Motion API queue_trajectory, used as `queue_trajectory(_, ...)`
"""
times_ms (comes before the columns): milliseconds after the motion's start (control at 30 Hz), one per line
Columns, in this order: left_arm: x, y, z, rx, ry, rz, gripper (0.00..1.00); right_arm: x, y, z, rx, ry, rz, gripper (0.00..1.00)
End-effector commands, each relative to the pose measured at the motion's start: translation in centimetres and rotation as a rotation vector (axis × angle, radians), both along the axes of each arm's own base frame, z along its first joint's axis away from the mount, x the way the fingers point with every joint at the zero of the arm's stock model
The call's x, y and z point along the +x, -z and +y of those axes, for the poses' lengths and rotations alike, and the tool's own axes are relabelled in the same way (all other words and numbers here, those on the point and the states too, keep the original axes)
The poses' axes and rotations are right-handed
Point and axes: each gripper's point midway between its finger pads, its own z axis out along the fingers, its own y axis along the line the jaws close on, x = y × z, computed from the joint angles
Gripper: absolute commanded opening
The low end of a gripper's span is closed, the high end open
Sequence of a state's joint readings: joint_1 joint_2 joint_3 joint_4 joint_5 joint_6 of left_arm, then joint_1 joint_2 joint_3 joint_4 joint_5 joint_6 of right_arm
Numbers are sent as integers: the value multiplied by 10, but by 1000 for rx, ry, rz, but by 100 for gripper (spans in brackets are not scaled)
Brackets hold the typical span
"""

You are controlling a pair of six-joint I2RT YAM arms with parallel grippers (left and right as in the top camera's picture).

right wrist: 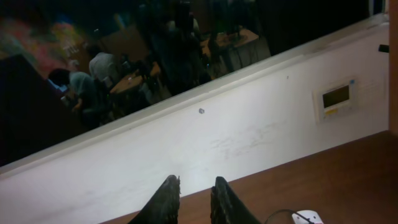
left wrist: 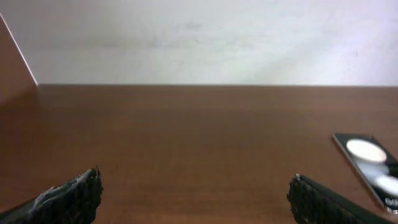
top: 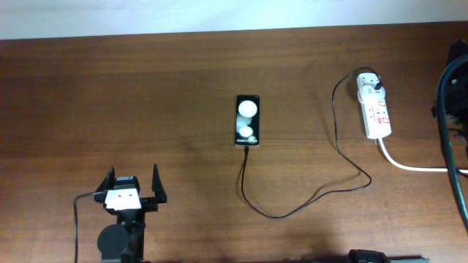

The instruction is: Plug charger to phone and switch on socket

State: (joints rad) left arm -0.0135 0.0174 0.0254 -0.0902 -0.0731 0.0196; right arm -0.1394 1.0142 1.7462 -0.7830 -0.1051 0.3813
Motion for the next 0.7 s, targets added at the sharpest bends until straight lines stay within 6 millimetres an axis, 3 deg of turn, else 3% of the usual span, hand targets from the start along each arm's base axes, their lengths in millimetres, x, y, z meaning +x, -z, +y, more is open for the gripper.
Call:
queue_trajectory(0,1,2,-1,18,13,-9,99,-4,0,11,-6,-55,-7,21)
queue_trajectory(533,1,2,-1,18,13,-8,99,-10,-3,12,-6,-55,-16,21)
queue_trajectory(667,1,2,-1,18,13,-8,99,-23,-12,25,-11,-122,-55,21)
